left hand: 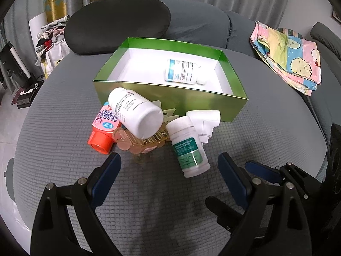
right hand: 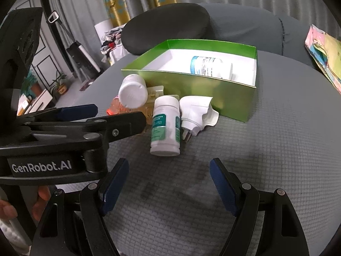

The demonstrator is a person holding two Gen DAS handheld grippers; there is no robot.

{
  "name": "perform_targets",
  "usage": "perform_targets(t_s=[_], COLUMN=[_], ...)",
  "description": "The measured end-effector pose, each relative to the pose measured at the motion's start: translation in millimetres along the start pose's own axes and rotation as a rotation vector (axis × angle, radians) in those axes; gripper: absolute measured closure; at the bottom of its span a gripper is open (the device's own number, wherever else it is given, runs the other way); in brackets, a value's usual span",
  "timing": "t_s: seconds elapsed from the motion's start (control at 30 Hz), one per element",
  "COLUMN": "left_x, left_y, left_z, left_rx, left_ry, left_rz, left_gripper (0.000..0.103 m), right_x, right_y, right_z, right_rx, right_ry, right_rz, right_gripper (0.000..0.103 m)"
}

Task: Organize rigid objects
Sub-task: 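Withdraw the right tool from the box back toward the bottles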

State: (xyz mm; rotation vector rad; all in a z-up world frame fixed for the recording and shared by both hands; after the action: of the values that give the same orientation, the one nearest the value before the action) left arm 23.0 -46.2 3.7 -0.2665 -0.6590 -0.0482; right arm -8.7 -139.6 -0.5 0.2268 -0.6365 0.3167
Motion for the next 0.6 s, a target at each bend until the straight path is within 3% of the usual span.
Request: perform_targets(t_s=[0.6], left_x=[-1], left_y=[13], left_z=[-23], left_rx=[-0.115], left_ry=[0.073], left_rz=[0.072], left_gripper=[0.011], right_x=[-1], right_y=[2], right_z=[-18], right_rx=[0.040], right_ry=[0.020], right_rz=[-0.009], right_gripper=[0.023])
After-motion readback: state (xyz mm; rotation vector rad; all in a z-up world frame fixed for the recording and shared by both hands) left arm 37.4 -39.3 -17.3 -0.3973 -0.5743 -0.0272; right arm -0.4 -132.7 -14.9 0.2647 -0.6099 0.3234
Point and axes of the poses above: each gripper's, at about its wrist camera, not at the fingertips, and z roughly against the way its jaws point, y to its left, x to its top, the point moved 2 cm from there along -z, roughly the way its jaws point, and after that the axes turned 7 degrees about -x, right-handed, at the moved point
